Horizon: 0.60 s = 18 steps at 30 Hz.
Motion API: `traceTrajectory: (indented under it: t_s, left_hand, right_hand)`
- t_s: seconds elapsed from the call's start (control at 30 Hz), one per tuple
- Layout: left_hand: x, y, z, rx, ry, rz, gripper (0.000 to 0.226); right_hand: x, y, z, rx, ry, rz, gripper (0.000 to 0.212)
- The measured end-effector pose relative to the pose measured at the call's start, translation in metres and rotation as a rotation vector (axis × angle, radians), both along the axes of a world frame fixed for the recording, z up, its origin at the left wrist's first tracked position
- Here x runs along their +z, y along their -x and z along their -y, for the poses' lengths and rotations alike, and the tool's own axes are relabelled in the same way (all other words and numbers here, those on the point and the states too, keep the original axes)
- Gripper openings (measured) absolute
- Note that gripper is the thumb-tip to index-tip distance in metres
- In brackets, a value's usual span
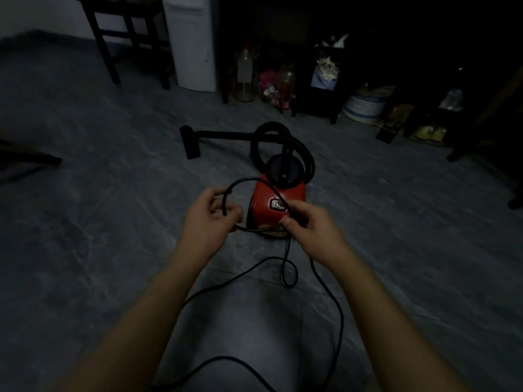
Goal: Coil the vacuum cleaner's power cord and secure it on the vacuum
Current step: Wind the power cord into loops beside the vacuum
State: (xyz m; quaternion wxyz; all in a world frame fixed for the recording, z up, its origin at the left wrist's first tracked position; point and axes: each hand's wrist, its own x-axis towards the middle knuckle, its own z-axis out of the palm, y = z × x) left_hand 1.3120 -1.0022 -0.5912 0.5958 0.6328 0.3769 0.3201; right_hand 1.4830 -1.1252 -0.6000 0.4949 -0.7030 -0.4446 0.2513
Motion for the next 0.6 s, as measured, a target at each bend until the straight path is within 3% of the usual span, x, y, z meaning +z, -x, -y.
traceTrajectory:
  t_s: [0.07, 0.2, 0.37, 0.6]
  left_hand:
    - [-0.002, -0.003, -0.005, 0.0, -0.042, 0.003, 0.032]
    - [0.0, -0.007, -0.009, 0.015, -0.035, 0.034, 0.013]
    - [0.003, -0.01, -0.007, 0.056, 0.047, 0.094, 0.014]
    - [0.004, -0.013, -0.006, 0.141, 0.199, 0.183, 0.017]
  right_hand:
    - [0.001, -0.006, -0.006, 0.009, 0.004, 0.0, 0.032]
    - [-0.003, -0.013, -0.008, -0.005, -0.019, -0.093, 0.033]
    - [0.006, -0.018, -0.011, -0.114, -0.08, -0.229, 0.029]
    - [0.004, -0.015, -0.015, -0.09, -0.082, -0.254, 0.022]
